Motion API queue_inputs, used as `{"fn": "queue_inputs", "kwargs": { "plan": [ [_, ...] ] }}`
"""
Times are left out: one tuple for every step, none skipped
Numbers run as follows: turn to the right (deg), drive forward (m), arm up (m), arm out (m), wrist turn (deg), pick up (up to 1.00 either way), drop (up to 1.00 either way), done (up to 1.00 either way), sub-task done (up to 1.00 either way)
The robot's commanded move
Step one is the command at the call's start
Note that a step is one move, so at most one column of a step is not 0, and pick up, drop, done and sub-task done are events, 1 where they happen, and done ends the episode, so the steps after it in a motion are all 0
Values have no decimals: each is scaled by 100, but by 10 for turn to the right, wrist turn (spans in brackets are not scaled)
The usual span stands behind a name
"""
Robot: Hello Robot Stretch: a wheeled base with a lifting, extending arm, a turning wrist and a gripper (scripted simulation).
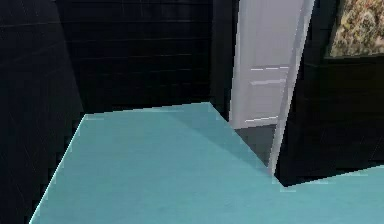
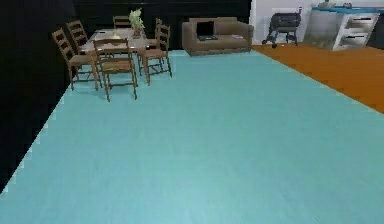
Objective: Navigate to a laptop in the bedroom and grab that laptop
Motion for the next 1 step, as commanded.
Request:
{"fn": "queue_inputs", "kwargs": {
  "plan": [
    [30, 0, 0, 0, 0, 0, 0, 0, 0]
  ]
}}
